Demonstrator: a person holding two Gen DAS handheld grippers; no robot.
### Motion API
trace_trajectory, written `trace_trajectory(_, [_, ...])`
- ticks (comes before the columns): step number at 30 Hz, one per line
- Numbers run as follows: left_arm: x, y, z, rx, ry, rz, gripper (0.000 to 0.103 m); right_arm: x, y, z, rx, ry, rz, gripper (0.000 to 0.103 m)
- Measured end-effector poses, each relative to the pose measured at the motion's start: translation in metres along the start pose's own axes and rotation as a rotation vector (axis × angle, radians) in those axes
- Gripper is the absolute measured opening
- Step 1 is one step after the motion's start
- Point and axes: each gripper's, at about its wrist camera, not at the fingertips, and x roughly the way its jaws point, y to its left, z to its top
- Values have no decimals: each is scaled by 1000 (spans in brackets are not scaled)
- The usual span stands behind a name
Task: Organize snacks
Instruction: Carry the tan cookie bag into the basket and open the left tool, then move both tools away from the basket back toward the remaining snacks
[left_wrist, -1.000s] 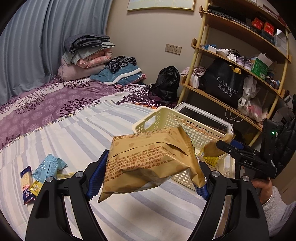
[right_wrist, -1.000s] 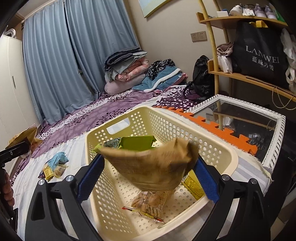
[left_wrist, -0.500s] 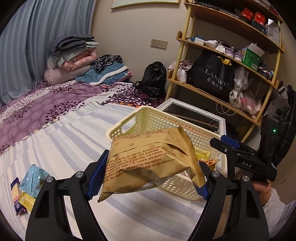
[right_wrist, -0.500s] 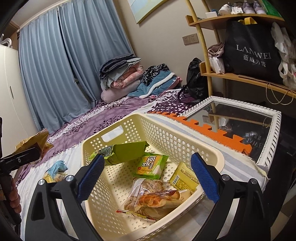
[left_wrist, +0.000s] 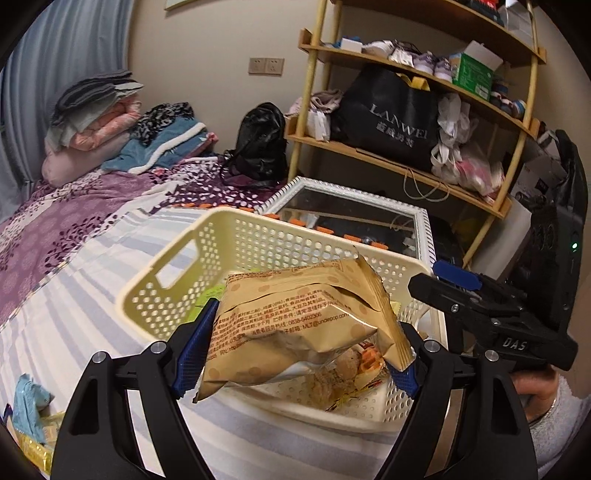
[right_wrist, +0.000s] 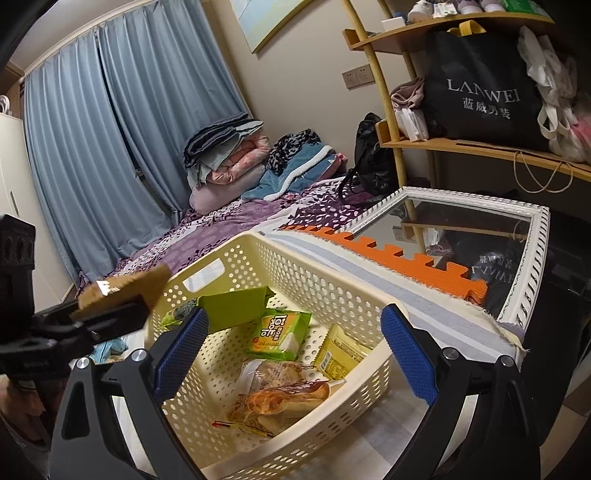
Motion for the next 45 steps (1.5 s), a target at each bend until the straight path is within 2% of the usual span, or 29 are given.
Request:
trace_trajectory(2, [11, -3, -1, 2, 25, -8, 82, 0, -2, 0, 6, -2, -2, 94])
trace_trajectory(8, [25, -8, -7, -2, 54, 13, 98, -2, -7, 0, 18, -7, -14, 94])
trace_trajectory(12, [23, -9, -7, 0, 51, 28, 98, -1, -7, 1, 22, -5, -16, 94])
trace_trajectory(28, [-9, -10, -13, 57, 13, 193, 100, -9, 16, 3, -15, -12, -9, 98])
trace_trajectory(37, [-34, 3, -24, 18, -5, 248, 100, -15, 38, 2, -58, -12, 10, 98])
trace_trajectory(45, [-54, 16, -36, -5, 4, 344, 100, -19, 58, 0, -97, -8, 28, 98])
